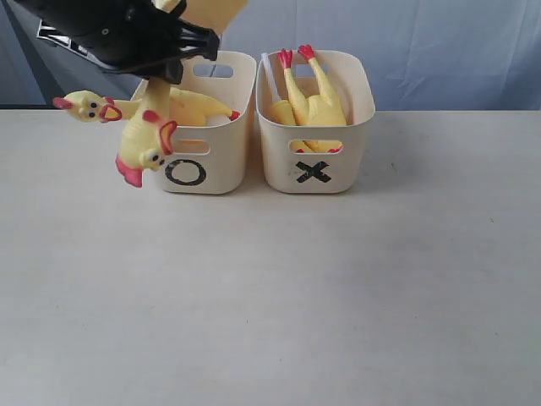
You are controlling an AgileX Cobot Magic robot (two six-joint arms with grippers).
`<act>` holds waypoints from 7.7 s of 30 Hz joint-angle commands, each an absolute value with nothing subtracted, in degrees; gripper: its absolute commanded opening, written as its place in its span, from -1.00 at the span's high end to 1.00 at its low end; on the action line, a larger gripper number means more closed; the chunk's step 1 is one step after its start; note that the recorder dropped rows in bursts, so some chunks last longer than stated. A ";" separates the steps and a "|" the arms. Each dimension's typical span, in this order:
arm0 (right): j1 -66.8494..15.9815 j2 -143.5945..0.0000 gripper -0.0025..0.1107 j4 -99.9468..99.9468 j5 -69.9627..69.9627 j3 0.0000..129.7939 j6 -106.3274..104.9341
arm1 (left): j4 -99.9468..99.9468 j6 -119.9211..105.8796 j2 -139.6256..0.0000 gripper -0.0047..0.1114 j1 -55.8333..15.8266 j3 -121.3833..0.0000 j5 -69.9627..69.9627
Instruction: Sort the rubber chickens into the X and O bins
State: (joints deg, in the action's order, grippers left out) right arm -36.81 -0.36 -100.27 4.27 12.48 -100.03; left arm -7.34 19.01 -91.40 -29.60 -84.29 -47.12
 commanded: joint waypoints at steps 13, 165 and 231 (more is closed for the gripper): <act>-36.64 0.00 0.97 -99.95 4.19 12.18 -100.21 | 0.00 13.87 -107.08 0.92 -23.49 -103.69 -63.24; -36.64 0.00 0.97 -99.95 3.94 12.18 -100.21 | 0.78 9.36 -115.31 -0.24 -20.01 -113.78 -69.96; -36.64 0.00 0.97 -99.95 3.94 12.18 -100.21 | -15.78 12.79 -13.90 0.92 -19.51 -27.68 -14.97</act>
State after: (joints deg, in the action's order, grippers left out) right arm -36.81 -0.36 -100.27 4.35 12.48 -100.03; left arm -15.25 13.13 -14.17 -19.58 -28.38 -17.41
